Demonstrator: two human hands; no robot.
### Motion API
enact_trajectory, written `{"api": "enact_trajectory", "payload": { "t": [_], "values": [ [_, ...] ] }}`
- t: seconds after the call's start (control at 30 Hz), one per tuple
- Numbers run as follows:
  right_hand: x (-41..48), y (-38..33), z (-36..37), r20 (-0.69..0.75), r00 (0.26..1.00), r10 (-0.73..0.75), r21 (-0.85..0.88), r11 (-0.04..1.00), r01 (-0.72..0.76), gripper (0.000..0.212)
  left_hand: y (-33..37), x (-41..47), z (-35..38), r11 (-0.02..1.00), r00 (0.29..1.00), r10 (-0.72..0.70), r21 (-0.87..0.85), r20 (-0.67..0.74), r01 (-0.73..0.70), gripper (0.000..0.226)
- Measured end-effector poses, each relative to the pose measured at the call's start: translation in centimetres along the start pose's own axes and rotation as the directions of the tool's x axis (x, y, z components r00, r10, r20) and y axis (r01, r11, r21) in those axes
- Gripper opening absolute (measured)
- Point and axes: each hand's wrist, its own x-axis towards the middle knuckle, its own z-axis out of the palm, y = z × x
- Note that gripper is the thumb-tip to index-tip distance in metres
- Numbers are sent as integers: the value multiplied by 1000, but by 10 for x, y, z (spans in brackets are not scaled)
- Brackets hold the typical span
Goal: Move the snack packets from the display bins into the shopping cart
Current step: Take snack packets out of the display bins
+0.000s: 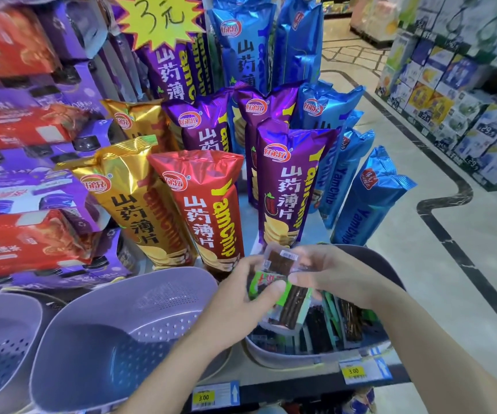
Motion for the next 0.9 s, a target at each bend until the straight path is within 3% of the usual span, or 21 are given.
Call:
{"api": "enact_trajectory", "payload": {
  "t": [0.07,0.2,0.3,0.4,0.47,0.53,0.57,0.67,0.9],
  "values": [
    [3,-8,5,-51,999,-13,21,1000,14,16,3,4,5,981,995,-87,-170,57,96,51],
    [7,-14,17,-89,996,20,76,997,-13,22,1,4,2,933,981,-173,-305,92,193,26],
    [7,-13,20,-108,994,31,102,995,-20,26,-3,0,-7,920,980,-194,-341,37,195,25],
    [15,1,14,-163,976,142,268,959,-94,22,-12,-5,-23,900,962,-262,-378,-74,216,14],
    [23,21,12,-188,968,163,24,987,-162,19,-18,-10,-35,882,945,-299,-415,-131,222,14],
    [31,41,16,-171,964,203,-294,924,-246,38,-25,-13,-44,879,930,-320,-424,-182,219,9],
    [35,49,20,-160,959,233,-371,886,-278,50,-29,-15,-47,880,924,-328,-419,-198,223,7],
    [48,64,34,-125,954,271,-494,817,-297,63,-38,-18,-53,879,916,-342,-416,-207,234,5],
    [65,72,51,-136,980,142,-772,605,-195,49,-39,-21,-54,868,918,-336,-447,-210,215,8]
  ]
}}
